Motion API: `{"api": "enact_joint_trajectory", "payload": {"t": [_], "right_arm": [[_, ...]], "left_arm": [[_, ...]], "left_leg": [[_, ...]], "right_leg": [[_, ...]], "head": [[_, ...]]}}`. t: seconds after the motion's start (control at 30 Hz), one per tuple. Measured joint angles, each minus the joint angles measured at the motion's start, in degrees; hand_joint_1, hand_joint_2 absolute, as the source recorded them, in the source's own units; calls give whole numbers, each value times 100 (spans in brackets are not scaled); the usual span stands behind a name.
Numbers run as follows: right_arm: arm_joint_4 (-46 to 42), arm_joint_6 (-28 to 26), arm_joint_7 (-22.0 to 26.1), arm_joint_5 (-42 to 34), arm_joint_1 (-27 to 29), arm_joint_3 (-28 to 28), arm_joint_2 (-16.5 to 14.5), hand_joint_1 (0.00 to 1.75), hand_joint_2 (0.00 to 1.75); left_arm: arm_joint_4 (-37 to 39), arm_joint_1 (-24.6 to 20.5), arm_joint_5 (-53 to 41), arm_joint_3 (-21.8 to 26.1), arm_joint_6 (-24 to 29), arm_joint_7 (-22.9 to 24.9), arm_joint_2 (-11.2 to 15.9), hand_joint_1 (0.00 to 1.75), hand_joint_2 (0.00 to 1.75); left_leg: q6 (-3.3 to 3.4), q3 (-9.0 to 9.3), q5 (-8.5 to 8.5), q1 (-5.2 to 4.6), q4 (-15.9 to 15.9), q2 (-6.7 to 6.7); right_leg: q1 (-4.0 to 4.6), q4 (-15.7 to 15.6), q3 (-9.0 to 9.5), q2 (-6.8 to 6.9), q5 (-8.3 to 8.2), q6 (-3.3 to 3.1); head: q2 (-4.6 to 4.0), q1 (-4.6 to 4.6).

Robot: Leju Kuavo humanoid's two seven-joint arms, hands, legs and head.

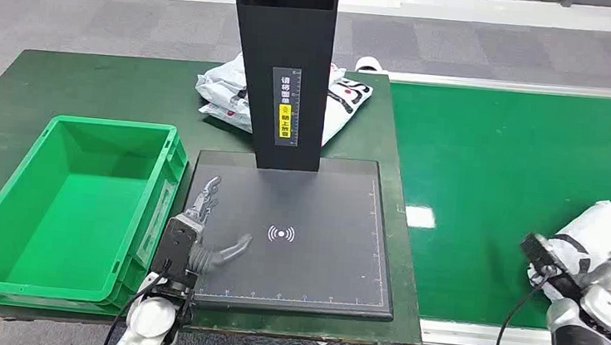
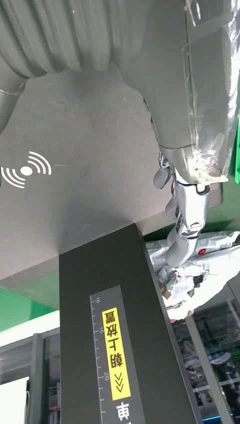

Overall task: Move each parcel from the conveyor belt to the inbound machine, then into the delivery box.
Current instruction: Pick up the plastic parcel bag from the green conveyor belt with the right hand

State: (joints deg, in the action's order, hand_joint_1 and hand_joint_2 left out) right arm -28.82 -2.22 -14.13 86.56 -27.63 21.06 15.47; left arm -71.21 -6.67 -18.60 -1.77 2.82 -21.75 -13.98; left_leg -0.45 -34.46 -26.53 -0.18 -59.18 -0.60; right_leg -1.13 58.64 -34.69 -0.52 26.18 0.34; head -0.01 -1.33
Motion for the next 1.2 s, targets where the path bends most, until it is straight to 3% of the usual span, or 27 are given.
{"api": "enact_joint_trajectory", "payload": {"t": [0.3, 0.43, 0.73, 1.07, 1.2], "right_arm": [[557, 561, 16, 193, -196, -407, 162, 3, 175], [688, 793, 40, 217, -264, -489, 212, 171, 175], [884, 1135, 243, 218, -369, -503, 294, 175, 175], [991, 1053, 93, 226, -534, -572, 298, 175, 175], [1019, 775, -38, 159, -570, -583, 281, 175, 175]], "left_arm": [[318, -161, 37, 0, 0, -56, 42, 0, 175], [387, -178, 37, 0, 0, -62, 49, 0, 175], [537, -258, 95, 1, -34, -133, 81, 0, 175], [579, -261, 114, 4, -33, -142, 116, 0, 175], [578, -260, 101, 7, -22, -141, 119, 0, 175]], "left_leg": [[0, -1, 0, -1, 0, -2], [0, -1, 0, -1, 0, -2], [0, 0, 0, 0, 0, -1], [0, -1, 0, 0, 0, -3], [0, -4, 0, 0, 0, -3]], "right_leg": [[-2, 0, 0, 0, 0, 0], [-2, 0, -1, 0, 0, 0], [0, 0, 0, 0, 0, 0], [-1, 1, 0, 1, 0, 0], [-1, 2, 0, 1, 0, 0]], "head": [[1, 0], [1, 0], [0, 1], [0, 0], [1, 0]]}}
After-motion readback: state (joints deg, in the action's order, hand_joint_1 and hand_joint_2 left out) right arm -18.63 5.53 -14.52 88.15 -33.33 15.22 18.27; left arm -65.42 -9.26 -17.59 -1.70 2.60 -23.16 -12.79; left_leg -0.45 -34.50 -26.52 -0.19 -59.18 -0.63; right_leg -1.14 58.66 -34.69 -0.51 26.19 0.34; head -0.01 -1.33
